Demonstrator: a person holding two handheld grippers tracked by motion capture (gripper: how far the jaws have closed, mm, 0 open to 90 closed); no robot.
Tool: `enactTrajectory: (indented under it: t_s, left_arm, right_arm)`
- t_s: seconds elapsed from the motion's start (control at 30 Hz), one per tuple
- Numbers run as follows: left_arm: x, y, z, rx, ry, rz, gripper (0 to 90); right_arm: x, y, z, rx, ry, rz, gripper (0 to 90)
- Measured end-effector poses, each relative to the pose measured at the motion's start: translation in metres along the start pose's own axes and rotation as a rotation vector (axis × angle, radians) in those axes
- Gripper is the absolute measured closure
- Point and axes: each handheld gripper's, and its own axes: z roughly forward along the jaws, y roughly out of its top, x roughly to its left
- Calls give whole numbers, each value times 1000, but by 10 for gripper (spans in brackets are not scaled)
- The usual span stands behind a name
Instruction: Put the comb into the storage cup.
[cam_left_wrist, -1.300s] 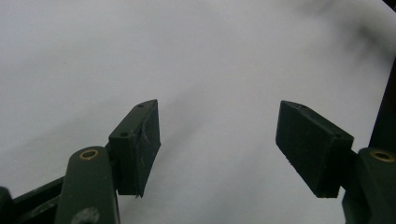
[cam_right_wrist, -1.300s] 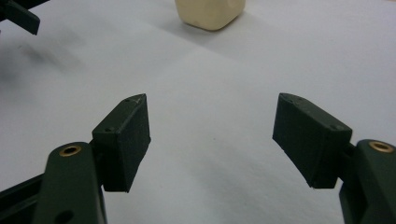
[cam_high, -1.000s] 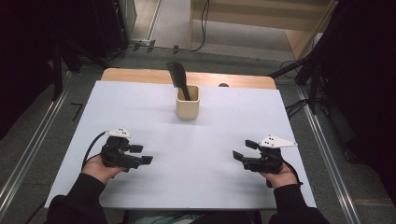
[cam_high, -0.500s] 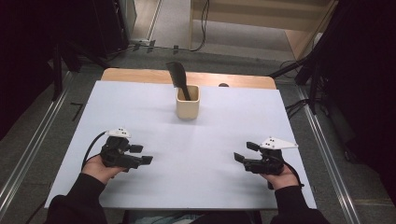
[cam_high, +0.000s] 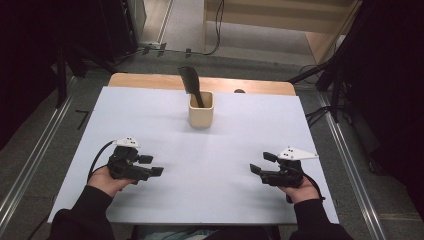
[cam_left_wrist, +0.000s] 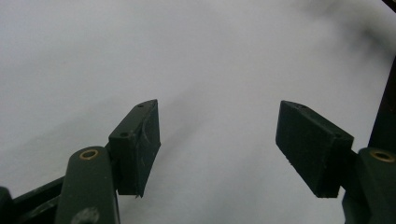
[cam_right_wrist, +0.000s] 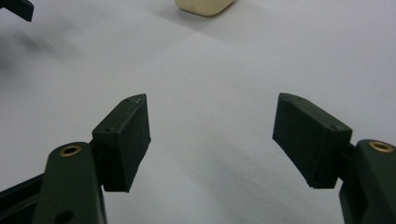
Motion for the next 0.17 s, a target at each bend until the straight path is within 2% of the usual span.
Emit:
enactTrajectory:
  t_s: [0.17]
  left_arm:
    - [0, 0, 0, 3, 1, 2, 313]
  right_arm:
    - [-1, 0, -1, -5, -8, -8, 257]
